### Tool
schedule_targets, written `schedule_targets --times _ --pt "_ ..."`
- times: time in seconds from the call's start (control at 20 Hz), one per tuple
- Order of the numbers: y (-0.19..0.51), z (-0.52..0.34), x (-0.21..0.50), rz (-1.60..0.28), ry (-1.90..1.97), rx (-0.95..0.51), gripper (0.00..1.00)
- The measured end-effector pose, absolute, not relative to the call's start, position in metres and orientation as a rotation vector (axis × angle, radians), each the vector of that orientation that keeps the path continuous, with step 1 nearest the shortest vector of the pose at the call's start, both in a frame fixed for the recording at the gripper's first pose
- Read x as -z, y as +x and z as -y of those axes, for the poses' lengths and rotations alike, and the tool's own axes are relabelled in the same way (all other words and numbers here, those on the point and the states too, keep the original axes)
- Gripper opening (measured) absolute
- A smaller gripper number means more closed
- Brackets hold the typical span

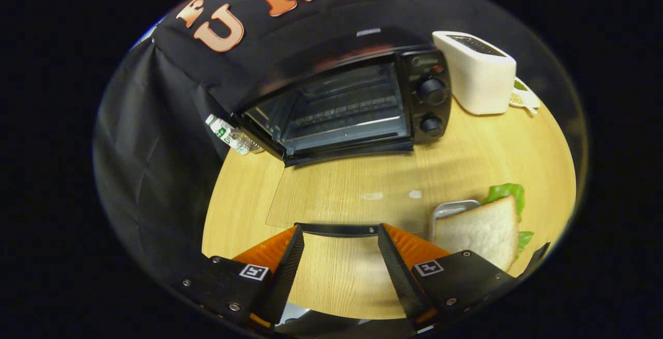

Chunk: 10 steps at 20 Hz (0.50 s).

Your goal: Open the toaster oven, put the food inside, and close the toaster oven door.

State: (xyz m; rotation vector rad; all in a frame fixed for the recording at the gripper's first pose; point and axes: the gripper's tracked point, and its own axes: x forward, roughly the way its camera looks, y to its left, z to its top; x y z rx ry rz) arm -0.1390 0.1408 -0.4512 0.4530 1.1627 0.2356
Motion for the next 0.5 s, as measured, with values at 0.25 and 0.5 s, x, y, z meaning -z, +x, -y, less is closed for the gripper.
schedule_targets --times 0.25,0.5 --pt "-0.136 -0.067 0.430 -1.115 0.425 -0.169 0.89" --pt "-0.145 -0.011 0.438 -1.159 0.336 -0.177 0.89"
